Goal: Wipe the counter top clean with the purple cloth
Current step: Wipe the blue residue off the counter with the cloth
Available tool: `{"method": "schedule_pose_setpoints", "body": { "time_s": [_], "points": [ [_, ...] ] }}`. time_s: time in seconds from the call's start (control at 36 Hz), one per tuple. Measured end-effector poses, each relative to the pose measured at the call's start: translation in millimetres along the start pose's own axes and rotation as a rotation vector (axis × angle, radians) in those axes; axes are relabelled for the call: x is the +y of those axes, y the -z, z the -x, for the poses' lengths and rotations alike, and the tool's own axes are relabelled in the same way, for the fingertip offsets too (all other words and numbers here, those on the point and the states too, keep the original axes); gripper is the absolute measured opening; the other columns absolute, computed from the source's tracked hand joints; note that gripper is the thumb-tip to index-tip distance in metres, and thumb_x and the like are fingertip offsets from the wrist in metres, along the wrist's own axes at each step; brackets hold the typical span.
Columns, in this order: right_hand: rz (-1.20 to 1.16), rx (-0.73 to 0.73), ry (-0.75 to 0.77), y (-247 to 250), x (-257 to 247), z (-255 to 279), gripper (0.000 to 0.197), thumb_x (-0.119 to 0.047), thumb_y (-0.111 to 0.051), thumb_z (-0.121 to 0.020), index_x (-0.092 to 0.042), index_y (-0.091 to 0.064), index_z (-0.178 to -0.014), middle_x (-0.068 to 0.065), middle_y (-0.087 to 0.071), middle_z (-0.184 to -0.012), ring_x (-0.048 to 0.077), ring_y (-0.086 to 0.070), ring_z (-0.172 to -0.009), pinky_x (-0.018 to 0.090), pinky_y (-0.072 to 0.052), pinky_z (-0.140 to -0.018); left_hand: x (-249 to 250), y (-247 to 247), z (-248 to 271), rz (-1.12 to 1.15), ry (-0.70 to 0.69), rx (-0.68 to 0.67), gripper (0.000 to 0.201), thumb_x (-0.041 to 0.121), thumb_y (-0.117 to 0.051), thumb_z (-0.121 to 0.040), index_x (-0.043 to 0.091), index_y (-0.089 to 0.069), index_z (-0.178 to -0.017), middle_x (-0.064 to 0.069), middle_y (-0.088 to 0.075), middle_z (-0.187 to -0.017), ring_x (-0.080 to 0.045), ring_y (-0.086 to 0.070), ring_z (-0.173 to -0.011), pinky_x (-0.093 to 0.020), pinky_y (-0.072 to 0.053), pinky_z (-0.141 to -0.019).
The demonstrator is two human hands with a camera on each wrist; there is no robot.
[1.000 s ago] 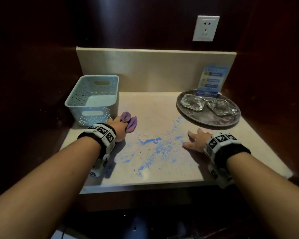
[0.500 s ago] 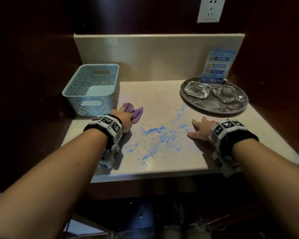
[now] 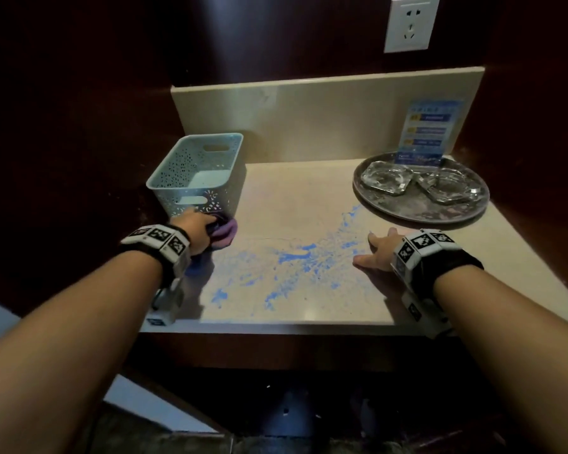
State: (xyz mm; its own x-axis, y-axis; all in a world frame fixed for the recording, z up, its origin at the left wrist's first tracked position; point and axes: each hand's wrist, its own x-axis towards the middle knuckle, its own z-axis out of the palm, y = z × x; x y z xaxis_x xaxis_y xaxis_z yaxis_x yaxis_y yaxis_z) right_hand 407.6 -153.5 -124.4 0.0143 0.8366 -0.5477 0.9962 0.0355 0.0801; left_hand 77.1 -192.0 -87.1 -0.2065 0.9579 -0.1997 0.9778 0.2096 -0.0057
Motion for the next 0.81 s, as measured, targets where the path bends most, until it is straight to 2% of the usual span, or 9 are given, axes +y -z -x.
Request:
{"method": "schedule_pose_setpoints", "body": {
  "time_s": [0.11, 0.22, 0.31, 0.33, 0.39, 0.44, 0.56, 0.67, 0.81],
  "points": [
    [0.017, 0.009, 0.010, 1.5, -0.3, 0.8, 0.087, -0.075, -0.032, -0.086, -0.026, -0.005, -0.153, 0.016, 0.004, -0.159, 0.039, -0.019, -0.142, 0.050, -0.021, -0.112, 1.3, -25.2, 3.4, 0.070, 0.026, -0.057, 0.036, 0.026, -0.054, -0.087, 0.022, -0.058, -0.123, -0.012, -0.048, -0.137, -0.032, -0.049, -0.124, -0.031, -0.038, -0.105],
    [0.033, 0.023, 0.012, 2.4, -1.1, 1.0, 0.089, -0.076, -0.032, -0.084, -0.025, -0.006, -0.153, 0.017, 0.001, -0.159, 0.039, -0.018, -0.143, 0.049, -0.021, -0.112, 36.9, -25.9, 17.2, 0.080, 0.000, -0.095, 0.040, 0.017, -0.048, -0.091, 0.024, -0.051, -0.130, -0.013, -0.034, -0.143, -0.035, -0.039, -0.129, -0.036, -0.035, -0.107],
    [0.044, 0.032, 0.008, 2.4, -2.3, 0.7, 0.090, -0.076, -0.032, -0.084, -0.025, -0.006, -0.154, 0.018, 0.001, -0.159, 0.039, -0.018, -0.143, 0.048, -0.021, -0.112, 65.4, -27.7, 23.6, 0.105, -0.076, -0.083, 0.025, 0.015, -0.047, -0.092, 0.031, -0.052, -0.110, -0.013, -0.033, -0.143, -0.034, -0.035, -0.130, -0.034, -0.031, -0.107],
    [0.043, 0.030, 0.007, 2.4, -2.2, 0.5, 0.090, -0.076, -0.032, -0.084, -0.025, -0.006, -0.153, 0.018, 0.001, -0.159, 0.039, -0.018, -0.143, 0.048, -0.021, -0.112, 75.4, -29.6, 25.2, 0.110, -0.084, -0.078, 0.022, 0.015, -0.047, -0.093, 0.028, -0.053, -0.110, -0.014, -0.033, -0.141, -0.033, -0.033, -0.131, -0.033, -0.029, -0.108],
    [0.040, 0.025, 0.006, 2.3, -1.6, -0.4, 0.090, -0.077, -0.033, -0.083, -0.026, -0.006, -0.153, 0.017, 0.001, -0.159, 0.039, -0.019, -0.142, 0.048, -0.021, -0.113, 92.4, -33.0, 31.4, 0.144, -0.107, -0.102, 0.029, 0.019, -0.047, -0.094, 0.018, -0.054, -0.122, -0.015, -0.032, -0.140, -0.036, -0.033, -0.130, -0.035, -0.029, -0.111],
    [0.039, 0.030, 0.006, 2.5, -1.0, -0.8, 0.090, -0.078, -0.032, -0.083, -0.027, -0.007, -0.153, 0.016, 0.001, -0.159, 0.039, -0.019, -0.142, 0.049, -0.022, -0.114, 95.6, -34.1, 35.3, 0.149, -0.153, -0.122, 0.036, 0.026, -0.047, -0.093, 0.021, -0.053, -0.128, -0.016, -0.033, -0.138, -0.040, -0.038, -0.125, -0.038, -0.029, -0.112],
    [0.030, 0.033, 0.007, 1.2, -0.4, -2.8, 0.089, -0.077, -0.033, -0.083, -0.028, -0.006, -0.153, 0.016, 0.003, -0.159, 0.041, -0.017, -0.142, 0.051, -0.020, -0.115, 62.0, -20.1, 36.4, 0.158, -0.104, -0.048, 0.035, 0.026, -0.051, -0.090, 0.020, -0.059, -0.123, -0.015, -0.044, -0.132, -0.036, -0.045, -0.122, -0.030, -0.034, -0.106],
    [0.025, 0.039, 0.013, -0.9, -0.8, -5.4, 0.092, -0.079, -0.033, -0.082, -0.027, -0.006, -0.153, 0.017, 0.000, -0.158, 0.041, -0.022, -0.141, 0.051, -0.024, -0.113, 8.7, -9.5, 36.1, 0.112, 0.069, 0.037, 0.039, 0.022, -0.050, -0.090, 0.021, -0.054, -0.129, -0.017, -0.043, -0.138, -0.037, -0.043, -0.124, -0.037, -0.037, -0.104],
    [0.044, 0.043, 0.012, -0.2, -1.2, -8.6, 0.092, -0.080, -0.031, -0.081, -0.028, -0.006, -0.153, 0.017, -0.002, -0.158, 0.040, -0.022, -0.141, 0.050, -0.025, -0.113, -12.8, -26.8, 41.0, 0.145, 0.182, -0.044, 0.042, 0.030, -0.045, -0.087, 0.022, -0.053, -0.128, -0.013, -0.038, -0.140, -0.035, -0.039, -0.128, -0.035, -0.033, -0.109]
  ]
}}
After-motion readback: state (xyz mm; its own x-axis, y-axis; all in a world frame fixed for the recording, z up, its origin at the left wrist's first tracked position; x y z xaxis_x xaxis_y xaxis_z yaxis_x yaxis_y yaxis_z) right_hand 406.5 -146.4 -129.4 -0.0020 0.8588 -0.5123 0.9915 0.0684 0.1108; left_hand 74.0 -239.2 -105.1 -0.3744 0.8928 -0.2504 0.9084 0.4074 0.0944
